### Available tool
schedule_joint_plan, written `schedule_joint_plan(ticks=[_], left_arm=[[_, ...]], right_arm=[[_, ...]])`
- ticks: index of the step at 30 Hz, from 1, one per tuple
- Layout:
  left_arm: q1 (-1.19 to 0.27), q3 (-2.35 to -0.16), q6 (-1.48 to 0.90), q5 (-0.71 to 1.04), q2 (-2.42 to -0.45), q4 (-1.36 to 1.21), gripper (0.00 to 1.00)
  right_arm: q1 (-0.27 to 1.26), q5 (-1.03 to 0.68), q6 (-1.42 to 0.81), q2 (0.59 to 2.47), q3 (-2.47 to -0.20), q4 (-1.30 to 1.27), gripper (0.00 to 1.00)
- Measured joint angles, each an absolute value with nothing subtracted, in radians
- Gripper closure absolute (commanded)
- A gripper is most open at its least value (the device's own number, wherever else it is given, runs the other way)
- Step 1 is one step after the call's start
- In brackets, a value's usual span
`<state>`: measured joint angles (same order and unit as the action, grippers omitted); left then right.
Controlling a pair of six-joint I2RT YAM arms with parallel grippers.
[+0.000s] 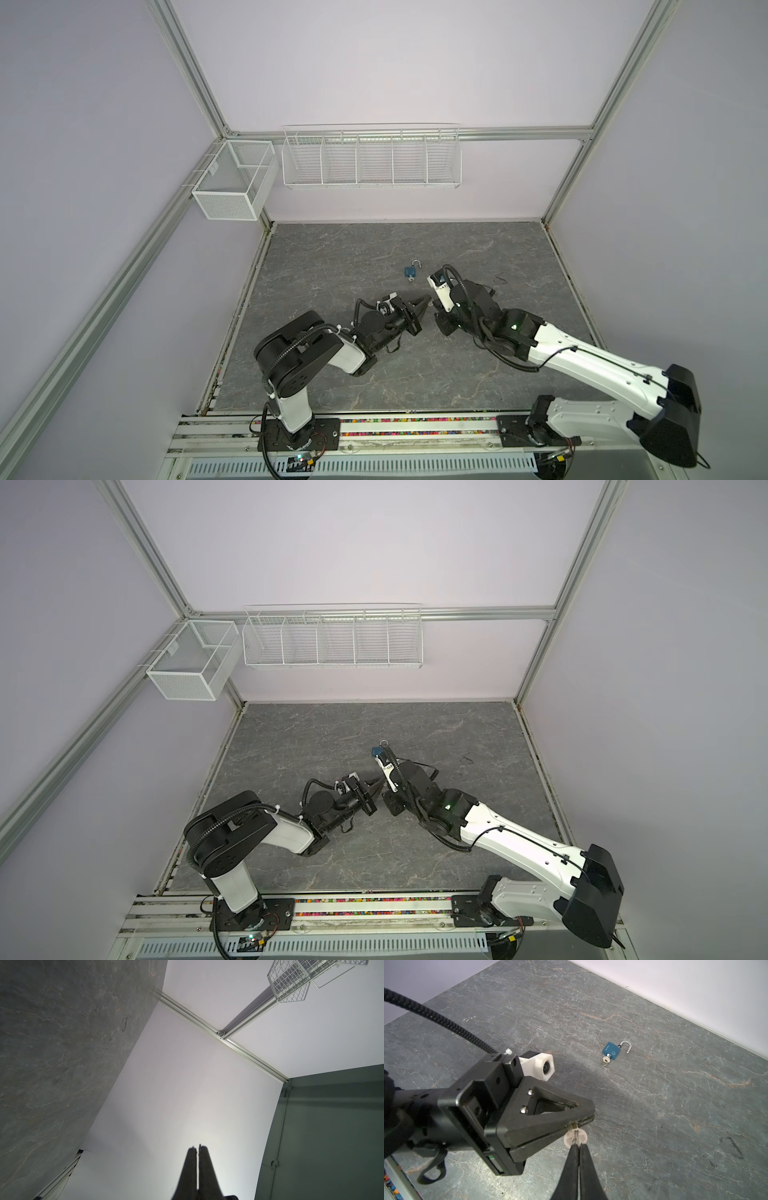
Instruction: Unlock with the key
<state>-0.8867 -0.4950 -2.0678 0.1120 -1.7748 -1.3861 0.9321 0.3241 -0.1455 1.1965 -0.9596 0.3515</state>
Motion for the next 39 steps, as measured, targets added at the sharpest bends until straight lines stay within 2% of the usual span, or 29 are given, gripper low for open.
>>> schedule_joint_plan(ticks=[6,10,12,16,19,22,25,26,28,31,34,39], left_arm=[[-0.883,-0.496,-2.059,0.114,-1.775,-1.389,1.0],[-0.855,-0.501,-2.012,0.139,-1.769,-1.373,1.0],[-0.822,-0.506,-1.964,0.158,-1.744,-1.319,1.0],[-0.775,-0.563,-1.772,0.189,-1.569,-0.994,1.0],[-0.781,-0.72,-1.533,0.161,-1.399,-0.581,1.0],[-0.811,-0.939,-1.275,0.068,-1.279,-0.207,1.0],[-0.83,-1.069,-1.078,-0.003,-1.205,0.041,1.0],[-0.83,-1.097,-1.021,-0.021,-1.196,0.117,1.0],[-0.842,-1.14,-0.931,-0.063,-1.209,0.25,1.0],[-0.899,-1.203,-0.814,-0.147,-1.28,0.453,1.0],[-0.959,-1.234,-0.741,-0.21,-1.331,0.593,1.0],[-0.982,-1.234,-0.706,-0.25,-1.32,0.669,1.0]], right_arm=[[0.932,0.338,-0.147,1.166,-0.94,0.352,0.92],[0.935,0.364,-0.164,1.098,-0.896,0.358,0.79],[0.936,0.381,-0.178,1.048,-0.86,0.362,0.68],[0.936,0.414,-0.212,0.965,-0.799,0.387,0.37],[0.936,0.428,-0.226,0.902,-0.762,0.389,0.29],[0.936,0.429,-0.213,0.845,-0.732,0.36,0.26],[0.938,0.421,-0.176,0.806,-0.704,0.298,0.26],[0.938,0.414,-0.161,0.796,-0.696,0.275,0.27],[0.938,0.397,-0.138,0.784,-0.688,0.233,0.36],[0.938,0.369,-0.115,0.786,-0.688,0.167,0.37],[0.938,0.342,-0.108,0.815,-0.69,0.12,0.4],[0.958,0.285,-0.107,0.938,-0.721,0.06,0.45]])
